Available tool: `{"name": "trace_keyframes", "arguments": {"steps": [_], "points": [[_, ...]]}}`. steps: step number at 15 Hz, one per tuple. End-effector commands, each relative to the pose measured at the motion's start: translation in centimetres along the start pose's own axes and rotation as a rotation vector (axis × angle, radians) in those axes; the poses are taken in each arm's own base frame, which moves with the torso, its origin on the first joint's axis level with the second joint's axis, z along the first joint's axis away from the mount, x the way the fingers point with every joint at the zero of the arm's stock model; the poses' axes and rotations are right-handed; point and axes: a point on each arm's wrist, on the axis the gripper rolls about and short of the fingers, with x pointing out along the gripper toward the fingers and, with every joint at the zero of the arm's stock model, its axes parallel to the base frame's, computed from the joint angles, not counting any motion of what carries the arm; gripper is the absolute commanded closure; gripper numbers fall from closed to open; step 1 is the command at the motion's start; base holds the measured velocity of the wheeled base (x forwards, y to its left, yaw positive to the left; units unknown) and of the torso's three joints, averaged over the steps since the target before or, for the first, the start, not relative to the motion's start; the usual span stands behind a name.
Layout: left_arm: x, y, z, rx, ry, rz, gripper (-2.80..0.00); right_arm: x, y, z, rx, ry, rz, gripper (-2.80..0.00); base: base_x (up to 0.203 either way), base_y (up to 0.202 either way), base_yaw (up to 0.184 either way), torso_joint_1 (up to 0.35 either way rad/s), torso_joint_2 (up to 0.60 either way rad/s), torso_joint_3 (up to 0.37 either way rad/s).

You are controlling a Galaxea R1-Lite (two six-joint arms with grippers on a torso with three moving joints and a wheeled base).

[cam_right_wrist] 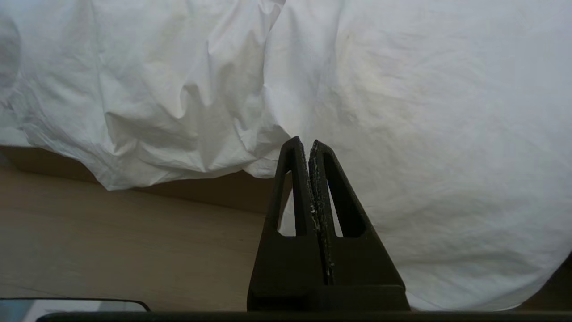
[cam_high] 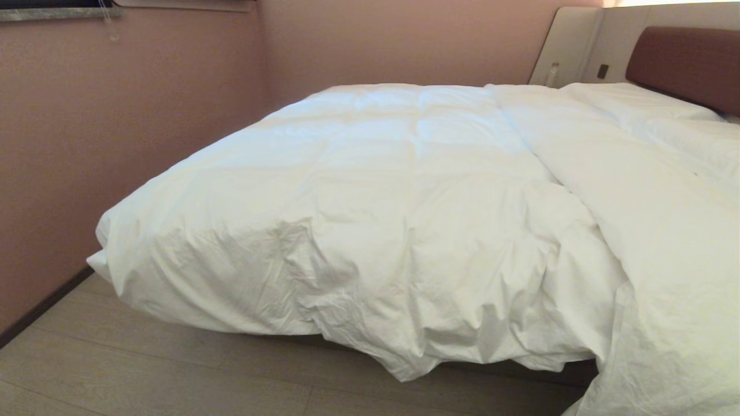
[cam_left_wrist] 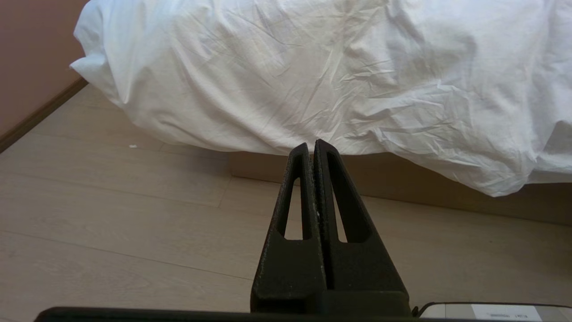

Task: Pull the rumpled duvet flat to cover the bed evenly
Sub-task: Flatten the corners of the folded blanket

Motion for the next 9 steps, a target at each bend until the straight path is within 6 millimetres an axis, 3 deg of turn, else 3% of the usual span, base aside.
{"name": "trace_keyframes", "arguments": {"steps": [1,7,9], "points": [[0.0,0.0,0.0,0.000,0.000,0.000,0.00,-0.1,0.0,0.1,-0.065,0.014,0.003,0.00,0.000,0.000,0.000,0.000,0.00,0.000],[0.0,0.0,0.0,0.000,0.000,0.000,0.00,0.3,0.0,0.6,-0.064,0.097,0.018,0.00,0.000,0.000,0.000,0.000,0.00,0.000],[0.0,0.0,0.0,0.000,0.000,0.000,0.00,-0.4,-0.2,3.6,-0.045,0.015,0.007,0.00,0.000,0.000,0.000,0.000,0.00,0.000]]}}
